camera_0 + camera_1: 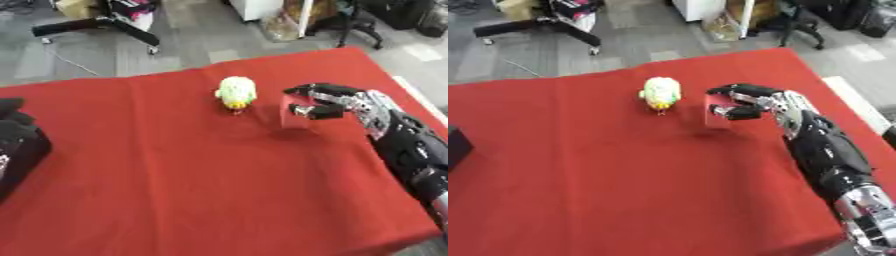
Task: Pick up the objects with one hand, pass them to the other hand, and then place them into the box on the other side of the table.
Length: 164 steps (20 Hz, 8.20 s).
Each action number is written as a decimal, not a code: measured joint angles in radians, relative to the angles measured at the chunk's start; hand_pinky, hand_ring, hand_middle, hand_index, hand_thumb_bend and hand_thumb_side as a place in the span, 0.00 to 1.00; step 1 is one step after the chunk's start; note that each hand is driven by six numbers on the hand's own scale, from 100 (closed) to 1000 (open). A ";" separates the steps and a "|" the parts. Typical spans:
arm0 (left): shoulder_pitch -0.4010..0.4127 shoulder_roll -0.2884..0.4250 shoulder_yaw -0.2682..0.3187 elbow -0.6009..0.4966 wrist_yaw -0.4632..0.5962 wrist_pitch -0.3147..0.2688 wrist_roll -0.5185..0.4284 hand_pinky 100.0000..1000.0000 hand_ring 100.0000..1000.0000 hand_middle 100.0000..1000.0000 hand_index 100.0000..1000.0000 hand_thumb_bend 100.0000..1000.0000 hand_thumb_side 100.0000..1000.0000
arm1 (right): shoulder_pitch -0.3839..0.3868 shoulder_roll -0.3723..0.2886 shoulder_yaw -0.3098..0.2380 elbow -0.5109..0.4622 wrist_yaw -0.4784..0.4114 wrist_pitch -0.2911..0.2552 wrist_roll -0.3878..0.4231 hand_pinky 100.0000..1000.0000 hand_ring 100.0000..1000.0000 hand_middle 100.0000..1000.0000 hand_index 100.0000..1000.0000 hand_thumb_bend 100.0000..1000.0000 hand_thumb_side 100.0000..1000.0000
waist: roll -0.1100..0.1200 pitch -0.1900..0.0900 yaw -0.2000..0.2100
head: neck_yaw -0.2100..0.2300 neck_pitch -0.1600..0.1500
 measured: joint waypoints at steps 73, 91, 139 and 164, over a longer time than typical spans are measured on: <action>-0.278 -0.133 -0.332 0.309 -0.904 0.022 0.610 0.72 0.67 0.70 0.84 0.80 0.23 | 0.126 0.397 0.234 -0.845 -0.847 0.585 -0.067 0.65 0.32 0.18 0.84 0.00 0.66 | -0.048 0.012 -0.030 | 0.209 -0.017; -0.293 -0.163 -0.308 0.358 -0.799 0.049 0.661 0.68 0.62 0.65 0.79 0.75 0.25 | 0.126 0.397 0.248 -0.868 -0.894 0.620 -0.035 0.65 0.32 0.18 0.84 0.00 0.68 | -0.054 0.017 -0.035 | 0.209 -0.026; -0.190 -0.049 -0.167 0.391 -0.672 0.073 0.771 0.50 0.40 0.41 0.54 0.00 0.30 | 0.111 0.280 0.103 -0.982 -0.908 0.502 -0.167 0.79 0.62 0.76 0.89 0.00 1.00 | -0.033 0.017 -0.031 | 0.165 -0.026; -0.212 0.495 0.055 0.600 -0.802 0.205 -0.118 0.76 0.63 0.65 0.78 0.73 0.61 | 0.307 0.265 0.025 -0.901 -0.750 0.468 -0.135 0.77 0.56 0.72 0.88 0.00 1.00 | 0.014 -0.009 -0.054 | 0.555 -0.025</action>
